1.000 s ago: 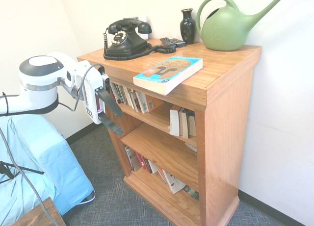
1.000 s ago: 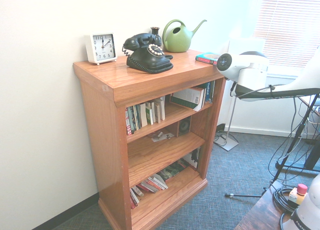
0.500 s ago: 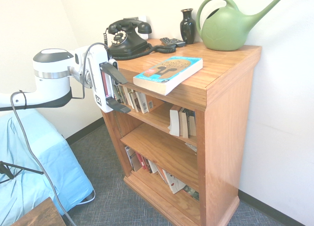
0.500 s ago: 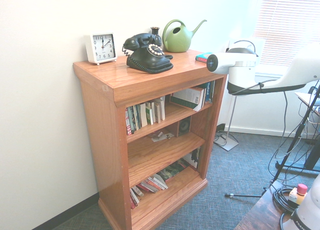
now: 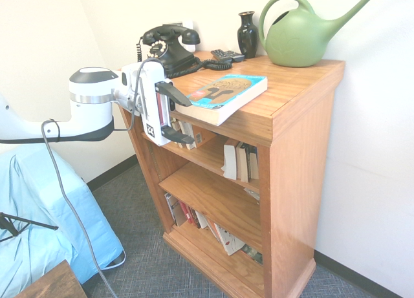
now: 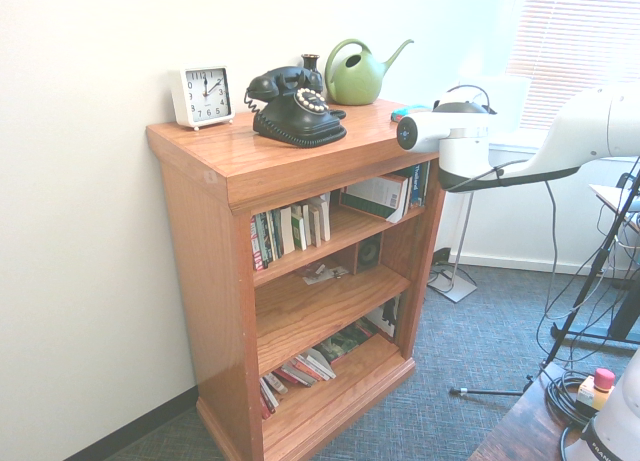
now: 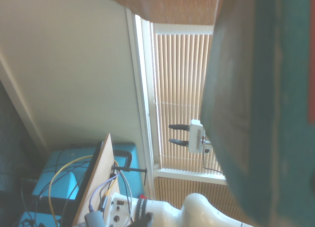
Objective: Organize the shelf
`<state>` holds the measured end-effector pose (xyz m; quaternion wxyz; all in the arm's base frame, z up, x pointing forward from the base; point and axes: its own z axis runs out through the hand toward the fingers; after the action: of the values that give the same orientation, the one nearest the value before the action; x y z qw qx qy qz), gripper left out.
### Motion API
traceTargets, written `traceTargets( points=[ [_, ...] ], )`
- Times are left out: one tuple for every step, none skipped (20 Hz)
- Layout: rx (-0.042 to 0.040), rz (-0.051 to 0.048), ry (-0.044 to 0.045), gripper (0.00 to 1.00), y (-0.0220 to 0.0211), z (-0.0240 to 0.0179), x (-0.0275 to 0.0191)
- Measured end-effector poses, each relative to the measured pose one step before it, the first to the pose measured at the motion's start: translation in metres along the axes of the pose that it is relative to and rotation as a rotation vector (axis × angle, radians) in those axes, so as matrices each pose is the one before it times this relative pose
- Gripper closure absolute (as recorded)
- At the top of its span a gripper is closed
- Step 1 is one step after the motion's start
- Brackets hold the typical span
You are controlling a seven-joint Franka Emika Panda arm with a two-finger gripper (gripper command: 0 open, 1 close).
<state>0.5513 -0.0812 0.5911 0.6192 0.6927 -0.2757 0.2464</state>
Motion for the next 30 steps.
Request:
traceTargets(
  points=[
    [0.00217,0.00449,0.00134,0.00,-0.00338,-0.00109,0.00161],
    [0.00435,0.00151,0.00375,0.00,-0.00327,-0.00308,0.00167],
    [0.00483,-0.00037,0.00457,0.00,-0.00297,-0.00373,0.00083],
    [0.00456,0.00019,0.00468,0.00,-0.00241,-0.00400,0.00061],
    [0.00383,0.00125,0.00408,0.00,-0.00181,-0.00386,0.00115],
    [0.00285,0.00155,0.00272,0.00,-0.00091,-0.00246,0.00130],
    [0.00195,0.00193,0.00140,0.00,-0.00109,-0.00133,0.00171],
    [0.00034,0.00149,-0.00030,0.00,-0.00142,0.00003,0.00155],
    [-0.00079,0.00305,-0.00152,0.00,-0.00104,0.00101,0.00215],
    [-0.00112,0.00354,-0.00184,0.00,-0.00100,0.00128,0.00238],
    [-0.00119,0.00352,-0.00177,0.00,-0.00069,0.00127,0.00214],
    [-0.00089,0.00308,-0.00140,0.00,-0.00076,0.00099,0.00197],
    [-0.00077,0.00144,-0.00115,0.00,-0.00123,0.00085,0.00136],
    [-0.00064,0.00021,-0.00092,0.00,-0.00144,0.00067,0.00079],
    [-0.00084,0.00005,-0.00105,0.00,-0.00142,0.00080,0.00069],
    [-0.00132,-0.00080,-0.00137,0.00,-0.00146,0.00108,0.00027],
    [-0.00150,-0.00037,-0.00150,0.00,-0.00127,0.00125,0.00036],
    [-0.00183,0.00018,-0.00173,0.00,-0.00070,0.00142,0.00038],
    [-0.00195,-0.00016,-0.00178,0.00,-0.00081,0.00155,0.00026],
    [-0.00125,-0.00023,-0.00115,1.00,-0.00063,0.00096,0.00015],
    [-0.00040,0.00051,-0.00048,1.00,-0.00046,0.00036,0.00046],
    [-0.00014,0.00085,-0.00019,1.00,-0.00022,0.00001,0.00052],
    [0.00003,0.00083,-0.00008,1.00,-0.00017,0.00000,0.00050],
    [0.00000,0.00064,-0.00012,1.00,-0.00029,0.00005,0.00045],
    [-0.00071,0.00029,-0.00055,1.00,-0.00011,0.00008,0.00018],
    [-0.00005,0.00047,-0.00047,1.00,0.00010,-0.00013,0.00014],
    [-0.00032,0.00082,-0.00036,1.00,0.00028,-0.00001,0.00026],
    [-0.00035,0.00165,-0.00027,1.00,0.00058,-0.00001,0.00062],
    [-0.00030,0.00226,-0.00031,1.00,0.00086,0.00009,0.00094],
    [-0.00012,0.00190,-0.00032,1.00,0.00072,0.00016,0.00080]
  ],
)
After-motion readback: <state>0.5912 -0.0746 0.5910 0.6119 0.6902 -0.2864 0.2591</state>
